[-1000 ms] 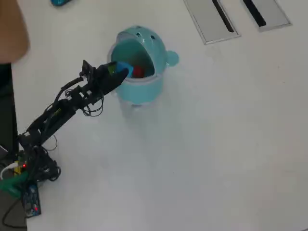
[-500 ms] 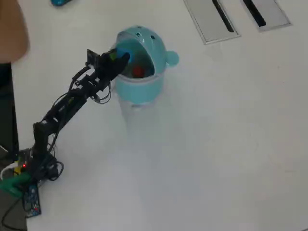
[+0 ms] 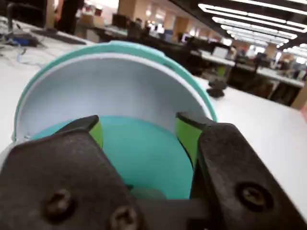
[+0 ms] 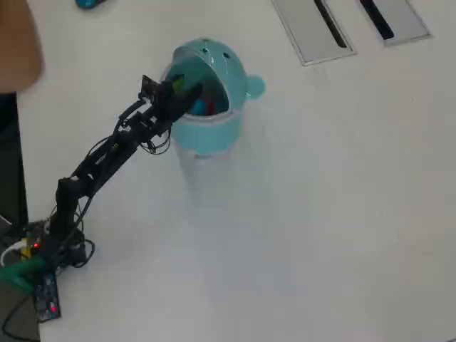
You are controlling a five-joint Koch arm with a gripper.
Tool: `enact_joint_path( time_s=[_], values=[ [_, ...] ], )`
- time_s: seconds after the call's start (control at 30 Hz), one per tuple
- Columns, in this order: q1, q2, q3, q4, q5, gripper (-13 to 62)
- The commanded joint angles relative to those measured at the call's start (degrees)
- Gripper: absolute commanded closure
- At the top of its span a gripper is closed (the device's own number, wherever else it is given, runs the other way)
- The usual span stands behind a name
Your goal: Grasp RGB lego blocks and put them in the bin one by one.
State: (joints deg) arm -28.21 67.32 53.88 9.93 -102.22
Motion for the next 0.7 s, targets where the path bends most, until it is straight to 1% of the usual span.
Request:
enact_joint_path(
  time_s=[0.0,0.23,0.4,0.5,0.67],
  values=[
    [0.97,2.46,-5.10,0.62,1.58,19.2],
    [1.41,4.13,-4.66,3.16,2.99,17.9],
    [1.58,8.00,-4.13,9.84,2.99,17.9],
    [2.99,12.74,-0.97,12.83,2.99,17.9],
    [5.71,23.12,9.67,13.01,3.08,17.9]
  ],
)
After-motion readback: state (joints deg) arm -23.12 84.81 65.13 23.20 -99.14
